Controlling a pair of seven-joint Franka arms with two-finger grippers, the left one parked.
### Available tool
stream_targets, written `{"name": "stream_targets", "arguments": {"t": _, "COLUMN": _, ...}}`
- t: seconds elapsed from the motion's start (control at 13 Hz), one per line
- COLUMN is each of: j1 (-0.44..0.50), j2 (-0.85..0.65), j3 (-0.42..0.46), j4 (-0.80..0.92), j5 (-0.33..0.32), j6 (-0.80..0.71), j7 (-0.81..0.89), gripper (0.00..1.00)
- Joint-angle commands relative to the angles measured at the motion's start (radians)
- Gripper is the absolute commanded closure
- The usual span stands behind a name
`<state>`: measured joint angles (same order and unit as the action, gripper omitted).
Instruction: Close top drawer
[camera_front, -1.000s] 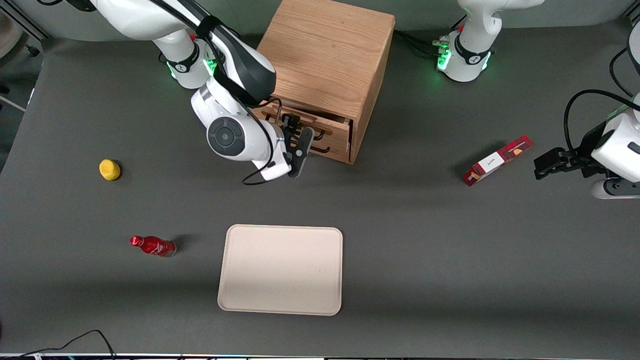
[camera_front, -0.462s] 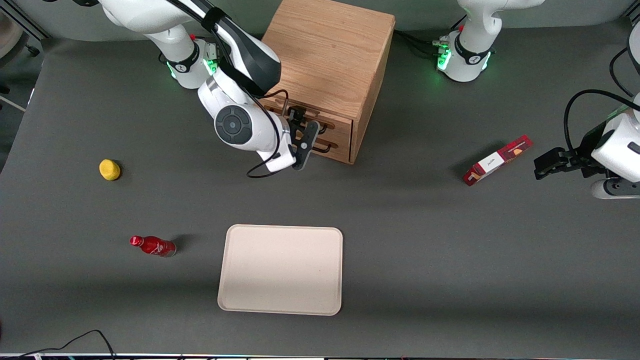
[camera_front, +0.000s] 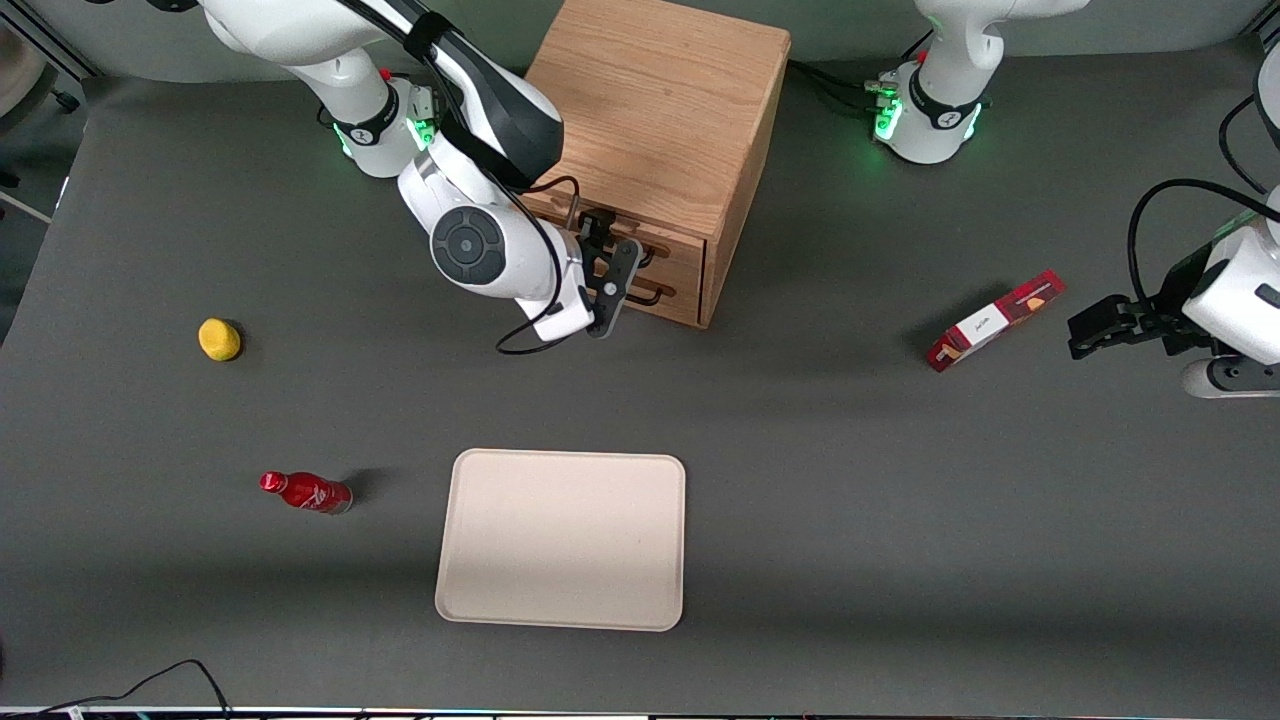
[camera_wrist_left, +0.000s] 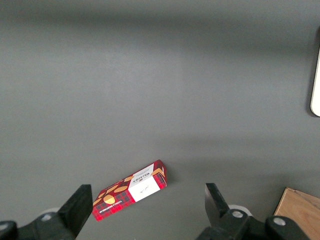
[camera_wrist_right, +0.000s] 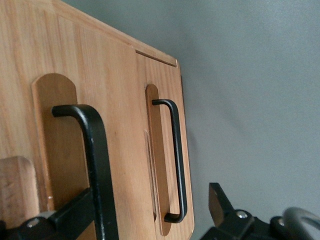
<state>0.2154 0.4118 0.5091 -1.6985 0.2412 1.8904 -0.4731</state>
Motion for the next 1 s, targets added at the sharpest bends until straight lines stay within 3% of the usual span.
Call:
{"name": "stream_targets", "arguments": {"t": 0.0, "j1": -0.010, "j2": -0.028, "j3": 0.023, "j4": 0.009, "j5": 0.027, "j6": -0.029, "j7": 0.034, "gripper": 0.00}}
{"name": "stream_targets", "arguments": {"t": 0.31, "j1": -0.024, "j2": -0.070, "j3": 0.016, "j4": 0.190, "j5": 0.027, "j6": -0.203, "j7": 0.034, "gripper": 0.00}}
{"name": "stream_targets", "arguments": {"t": 0.46, "j1": -0.030, "j2": -0.161, "j3": 0.000, "j4": 0.227, "j5": 0.017, "j6": -0.243, "j7": 0.042, "gripper": 0.00}}
{"name": "stream_targets", "arguments": {"t": 0.62, "j1": -0.031, "j2": -0.322, "j3": -0.030, "j4": 0.217, "j5": -0.017, "j6": -0.257, "j7": 0.230, "gripper": 0.00}}
{"name": "stream_targets", "arguments": {"t": 0.77, "j1": -0.033, "j2": -0.444, "j3": -0.044, "j4": 0.218, "j5": -0.110, "j6": -0.362, "j7": 0.518, "gripper": 0.00}}
{"name": "stream_targets", "arguments": {"t": 0.92, "j1": -0.042, "j2": -0.517, "j3": -0.153, "j4": 0.217, "j5": -0.134, "j6": -0.457, "j7": 0.791, "gripper": 0.00}}
